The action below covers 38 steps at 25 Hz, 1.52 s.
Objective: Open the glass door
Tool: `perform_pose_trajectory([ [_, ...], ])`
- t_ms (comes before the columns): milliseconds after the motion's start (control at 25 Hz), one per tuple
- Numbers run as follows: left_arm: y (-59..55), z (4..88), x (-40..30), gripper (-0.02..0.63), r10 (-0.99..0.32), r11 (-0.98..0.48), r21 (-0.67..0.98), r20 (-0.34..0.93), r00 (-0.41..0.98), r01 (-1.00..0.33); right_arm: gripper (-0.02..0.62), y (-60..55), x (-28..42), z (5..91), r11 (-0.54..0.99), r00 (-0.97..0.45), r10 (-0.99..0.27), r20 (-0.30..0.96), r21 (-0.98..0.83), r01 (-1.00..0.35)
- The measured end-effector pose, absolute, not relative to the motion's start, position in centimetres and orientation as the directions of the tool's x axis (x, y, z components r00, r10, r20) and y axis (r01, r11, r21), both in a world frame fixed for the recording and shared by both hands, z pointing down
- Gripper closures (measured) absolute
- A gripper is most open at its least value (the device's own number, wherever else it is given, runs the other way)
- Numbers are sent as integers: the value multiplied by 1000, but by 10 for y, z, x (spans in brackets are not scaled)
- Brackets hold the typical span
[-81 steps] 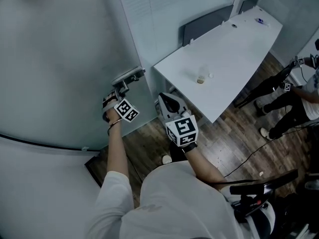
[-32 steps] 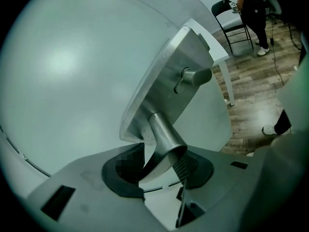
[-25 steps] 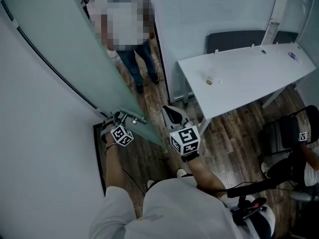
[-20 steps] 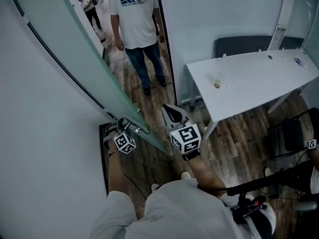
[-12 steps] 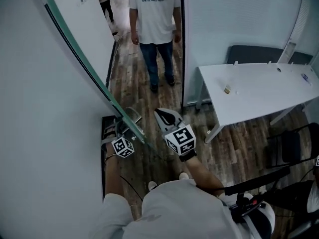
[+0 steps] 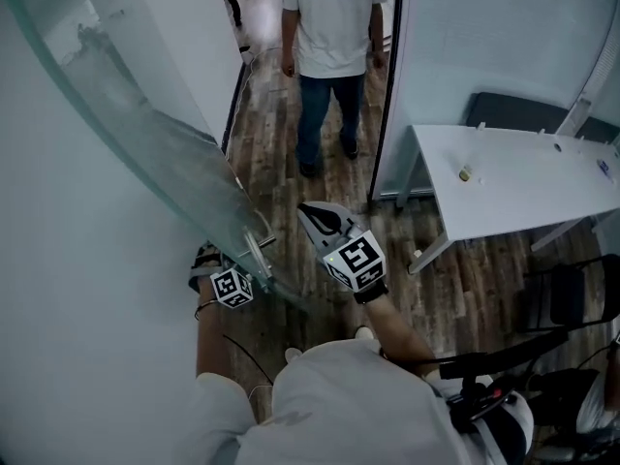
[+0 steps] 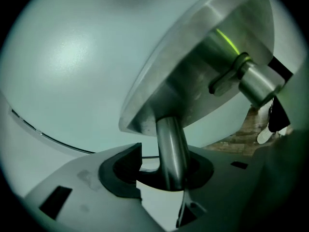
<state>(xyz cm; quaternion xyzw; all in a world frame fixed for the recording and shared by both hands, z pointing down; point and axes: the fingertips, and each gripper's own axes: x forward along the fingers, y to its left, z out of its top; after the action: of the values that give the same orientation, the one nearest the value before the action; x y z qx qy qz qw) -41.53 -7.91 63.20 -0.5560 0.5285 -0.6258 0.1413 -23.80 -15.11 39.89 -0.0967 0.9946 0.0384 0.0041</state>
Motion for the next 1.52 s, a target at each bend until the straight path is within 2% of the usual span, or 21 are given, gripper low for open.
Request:
perform_pose_trajectory([
  [240, -27, 646, -443, 443, -761, -454, -822, 559, -331, -344, 594, -91, -289, 413, 989, -997, -74, 12, 130, -72],
  [560, 31, 636, -500, 443, -763, -417, -844, 527, -374, -337, 594, -17, -365, 432, 968, -992, 83, 95, 227, 103],
  [760, 75, 635, -535, 443, -737, -342, -858, 497, -458, -382, 592, 31, -407, 461, 913, -955, 198, 220, 313, 262],
  [880, 116, 628, -559, 443, -713, -259, -854, 485, -506, -452, 576, 63, -434, 494, 851, -910, 258, 324, 370, 373],
  [960, 143, 627, -576, 445, -688, -207, -846, 483, -542, -491, 493, 77, -451, 522, 803, -871, 272, 409, 403, 440],
  [1000, 157, 627, -583, 445, -672, -179, -842, 482, -562, -509, 486, 81, -459, 535, 777, -851, 270, 450, 420, 469],
  [1120, 201, 627, -600, 445, -638, -46, -805, 480, -602, -592, 480, 94, -482, 567, 701, -797, 255, 547, 464, 543],
  [1280, 261, 623, -618, 445, -630, 209, -686, 451, -633, -697, 479, 119, -523, 599, 616, -738, 231, 634, 492, 615],
  [1520, 329, 614, -625, 486, -643, 537, -416, 360, -675, -734, 466, 156, -572, 617, 572, -688, 227, 690, 477, 667],
])
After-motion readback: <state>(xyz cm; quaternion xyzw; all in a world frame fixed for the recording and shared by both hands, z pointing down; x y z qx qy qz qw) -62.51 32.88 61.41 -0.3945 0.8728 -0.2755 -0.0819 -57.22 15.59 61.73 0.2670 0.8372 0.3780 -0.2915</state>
